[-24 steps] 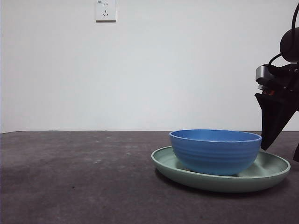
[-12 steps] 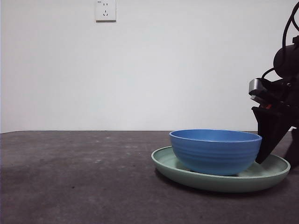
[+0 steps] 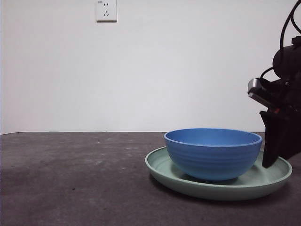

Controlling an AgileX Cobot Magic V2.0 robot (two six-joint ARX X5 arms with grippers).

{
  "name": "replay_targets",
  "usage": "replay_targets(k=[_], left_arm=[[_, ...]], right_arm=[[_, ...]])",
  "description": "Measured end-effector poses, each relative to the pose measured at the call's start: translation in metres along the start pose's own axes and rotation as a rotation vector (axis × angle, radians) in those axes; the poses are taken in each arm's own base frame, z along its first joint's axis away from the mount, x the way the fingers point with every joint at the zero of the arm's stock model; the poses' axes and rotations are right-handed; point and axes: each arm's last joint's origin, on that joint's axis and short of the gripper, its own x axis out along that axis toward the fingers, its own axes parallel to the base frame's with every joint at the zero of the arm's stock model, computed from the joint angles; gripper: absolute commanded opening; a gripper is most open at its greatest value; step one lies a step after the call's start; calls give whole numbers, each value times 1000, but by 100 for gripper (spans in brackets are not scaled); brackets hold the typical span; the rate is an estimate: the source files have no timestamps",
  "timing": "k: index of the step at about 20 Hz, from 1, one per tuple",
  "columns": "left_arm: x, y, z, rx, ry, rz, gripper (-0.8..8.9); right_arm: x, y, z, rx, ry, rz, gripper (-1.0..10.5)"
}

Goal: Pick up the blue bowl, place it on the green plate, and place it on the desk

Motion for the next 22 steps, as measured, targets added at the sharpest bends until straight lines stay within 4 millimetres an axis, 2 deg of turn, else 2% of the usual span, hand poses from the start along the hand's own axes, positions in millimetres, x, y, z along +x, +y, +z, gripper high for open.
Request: replay_targets(k=[4,7,9,11,13,17,20,22], left_arm=[[0,0,0,0,0,0,559],[0,0,0,0,0,0,559],[0,0,0,0,0,0,559],[0,0,0,0,0,0,559],[0,0,0,0,0,0,559],[0,0,0,0,0,0,559],[0,0,0,0,0,0,559],[0,0,0,0,0,0,559]], right_arm=[[-15,21,18,-27,-6,19,9],[-21,50,32,-85,-30,39,9],[-17,71,36,-115,-38,60,9],[-3,86,39,-129,-31,81,9],[19,96,41,-127,-6,95,9],[58,104,41,-121,44,104,9],[74,103,41,-104,70,101,9],[75,103,41,-97,70,97,9]])
